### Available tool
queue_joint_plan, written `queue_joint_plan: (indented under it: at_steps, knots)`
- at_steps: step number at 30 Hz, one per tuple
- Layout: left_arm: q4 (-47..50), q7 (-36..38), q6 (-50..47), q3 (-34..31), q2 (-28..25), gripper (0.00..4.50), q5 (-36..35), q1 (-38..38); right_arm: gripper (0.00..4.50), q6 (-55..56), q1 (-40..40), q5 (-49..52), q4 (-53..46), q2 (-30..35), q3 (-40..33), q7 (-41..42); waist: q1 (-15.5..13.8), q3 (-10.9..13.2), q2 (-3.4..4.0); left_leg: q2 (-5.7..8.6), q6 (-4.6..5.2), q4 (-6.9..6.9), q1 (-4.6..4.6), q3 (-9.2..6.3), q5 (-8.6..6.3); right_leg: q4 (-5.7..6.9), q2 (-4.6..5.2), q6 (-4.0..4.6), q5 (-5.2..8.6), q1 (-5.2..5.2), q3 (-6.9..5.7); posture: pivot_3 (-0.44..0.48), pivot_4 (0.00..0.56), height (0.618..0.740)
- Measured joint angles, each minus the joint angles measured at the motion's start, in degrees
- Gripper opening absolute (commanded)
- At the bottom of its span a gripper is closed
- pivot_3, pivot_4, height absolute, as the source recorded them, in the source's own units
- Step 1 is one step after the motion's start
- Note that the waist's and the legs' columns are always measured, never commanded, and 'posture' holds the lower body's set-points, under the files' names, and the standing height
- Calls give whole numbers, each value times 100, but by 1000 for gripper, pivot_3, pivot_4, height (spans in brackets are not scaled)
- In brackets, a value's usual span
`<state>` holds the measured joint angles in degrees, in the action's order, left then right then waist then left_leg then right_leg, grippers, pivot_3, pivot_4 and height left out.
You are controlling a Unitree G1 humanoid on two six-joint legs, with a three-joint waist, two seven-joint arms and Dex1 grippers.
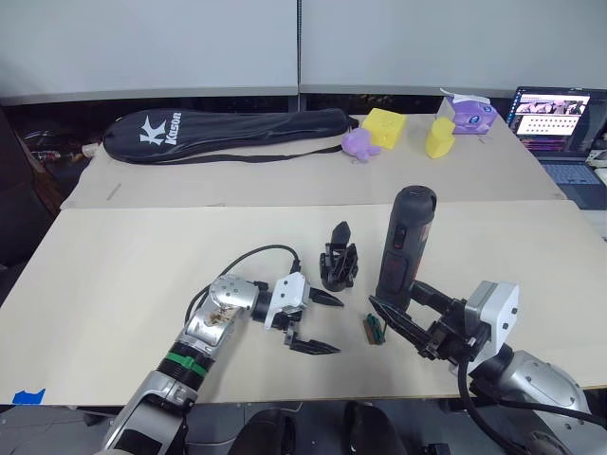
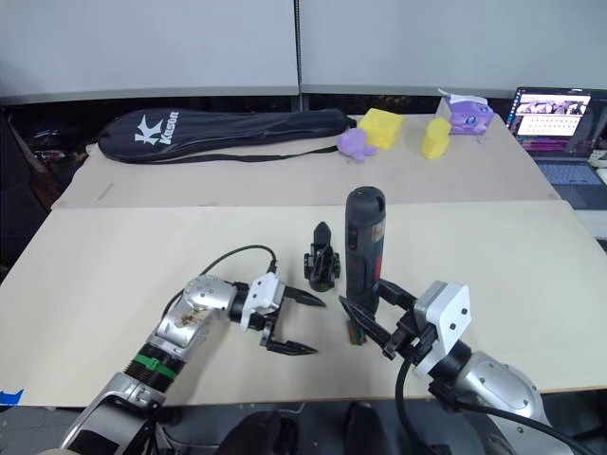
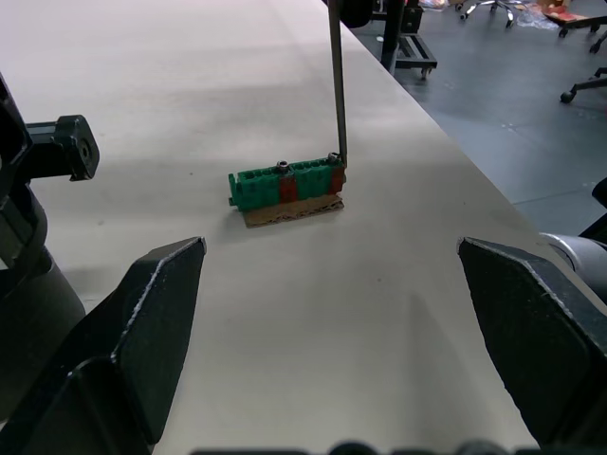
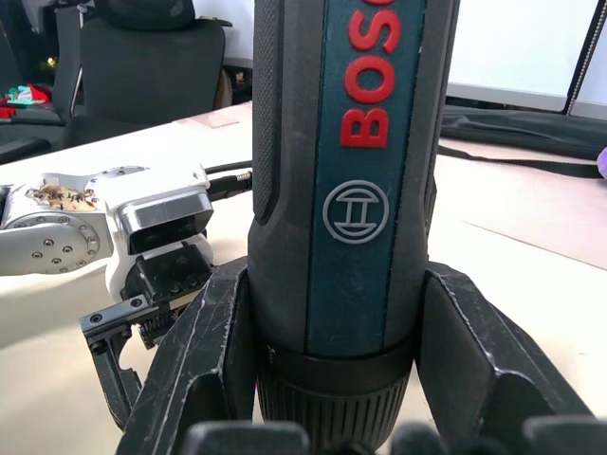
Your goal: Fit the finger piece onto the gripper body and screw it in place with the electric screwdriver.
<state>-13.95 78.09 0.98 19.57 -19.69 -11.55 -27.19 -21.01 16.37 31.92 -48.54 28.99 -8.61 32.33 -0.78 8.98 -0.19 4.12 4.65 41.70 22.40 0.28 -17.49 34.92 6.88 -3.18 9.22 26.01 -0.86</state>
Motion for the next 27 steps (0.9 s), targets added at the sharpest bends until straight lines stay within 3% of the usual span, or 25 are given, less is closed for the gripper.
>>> queue_joint_plan:
  at_steps: [21, 27]
  knots:
    - [-289, -42, 286, 54, 153, 4500, 43, 0, 1920, -2, 177, -14, 16, 133, -104, 1, -3, 0, 0, 0, 7, 0, 0, 0, -4, -1, 1, 0, 0, 0, 0, 0, 150, 723]
    - [-351, -36, 298, 55, 155, 4500, 44, 0, 1920, -15, 156, 391, -235, 131, -333, -136, -1, 0, -1, -1, 16, 0, 0, 0, -9, -1, 1, 0, 0, 0, 1, 0, 150, 723]
